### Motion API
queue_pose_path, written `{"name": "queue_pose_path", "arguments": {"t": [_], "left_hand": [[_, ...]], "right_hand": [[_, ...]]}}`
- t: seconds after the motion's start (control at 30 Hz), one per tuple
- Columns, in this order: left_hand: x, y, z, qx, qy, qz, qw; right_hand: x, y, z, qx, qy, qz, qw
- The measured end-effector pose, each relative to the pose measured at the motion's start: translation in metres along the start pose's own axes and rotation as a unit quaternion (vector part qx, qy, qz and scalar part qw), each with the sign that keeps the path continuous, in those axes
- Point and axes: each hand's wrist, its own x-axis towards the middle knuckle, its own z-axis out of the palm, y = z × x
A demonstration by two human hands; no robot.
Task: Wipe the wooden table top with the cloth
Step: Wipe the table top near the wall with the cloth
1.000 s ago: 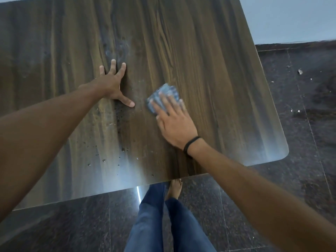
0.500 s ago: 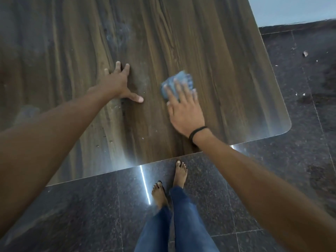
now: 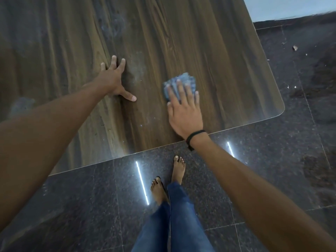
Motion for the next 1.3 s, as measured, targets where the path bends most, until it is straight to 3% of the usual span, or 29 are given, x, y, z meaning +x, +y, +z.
{"name": "queue_pose_path", "arguments": {"t": [0.07,0.1,0.2,0.23,0.33,0.37,0.47,0.5,0.6,0.63,0.73,0.77,0.87,0.9,1.0,1.03,1.13,1.17,1.3], "left_hand": [[0.001,0.000,0.001,-0.004,0.002,0.002,1.000],[0.001,0.000,0.002,-0.005,0.005,0.001,1.000],[0.000,0.000,0.001,0.000,0.000,-0.004,1.000],[0.000,0.000,0.001,0.000,0.003,-0.002,1.000],[-0.001,-0.001,0.002,-0.005,0.009,0.004,1.000],[-0.001,-0.001,0.002,-0.006,0.013,0.005,1.000],[-0.003,0.000,0.001,-0.009,0.006,0.003,1.000],[-0.003,-0.001,0.001,-0.008,0.010,0.004,1.000],[-0.004,-0.001,0.002,-0.006,0.015,0.006,1.000],[-0.003,-0.001,0.002,-0.007,0.018,0.006,1.000],[-0.002,-0.001,0.001,-0.010,0.005,0.002,1.000],[-0.002,-0.001,0.001,-0.015,0.003,0.001,1.000],[-0.002,-0.002,0.001,-0.018,0.006,0.006,1.000],[-0.001,-0.001,0.002,-0.018,0.010,0.007,1.000],[-0.002,-0.002,0.002,-0.018,0.009,-0.002,1.000],[-0.002,-0.002,0.002,-0.018,0.007,-0.001,1.000],[-0.001,-0.001,0.002,-0.016,0.011,0.007,1.000],[-0.001,-0.001,0.002,-0.015,0.013,0.005,1.000],[-0.001,0.000,0.000,-0.012,-0.001,-0.004,1.000]], "right_hand": [[-0.014,0.013,-0.001,-0.027,-0.028,-0.140,0.989],[-0.007,0.029,-0.006,-0.035,-0.025,-0.151,0.988],[0.001,0.039,-0.017,0.001,-0.001,0.036,0.999],[-0.011,0.028,-0.013,0.003,-0.003,0.033,0.999],[-0.042,0.034,-0.010,-0.032,-0.035,-0.159,0.986],[-0.037,0.045,-0.013,-0.035,-0.026,-0.149,0.988],[-0.033,0.031,-0.013,-0.003,0.015,0.063,0.998],[-0.044,0.014,-0.006,0.003,0.010,0.061,0.998],[-0.067,0.017,0.001,-0.026,-0.029,-0.136,0.990],[-0.059,0.033,-0.004,-0.031,-0.025,-0.131,0.991],[-0.045,0.035,-0.011,0.000,0.015,0.099,0.995],[-0.053,0.019,-0.006,0.003,0.012,0.113,0.994],[-0.082,0.005,0.004,-0.021,-0.022,-0.089,0.996],[-0.077,0.016,0.001,-0.024,-0.019,-0.096,0.995],[-0.060,0.014,0.000,-0.002,0.019,0.084,0.996],[-0.065,0.000,0.005,0.002,0.012,0.087,0.996],[-0.077,-0.015,0.014,-0.019,-0.033,-0.102,0.994],[-0.066,-0.008,0.011,-0.022,-0.032,-0.116,0.992],[-0.025,-0.017,0.007,0.005,-0.012,0.027,1.000]]}}
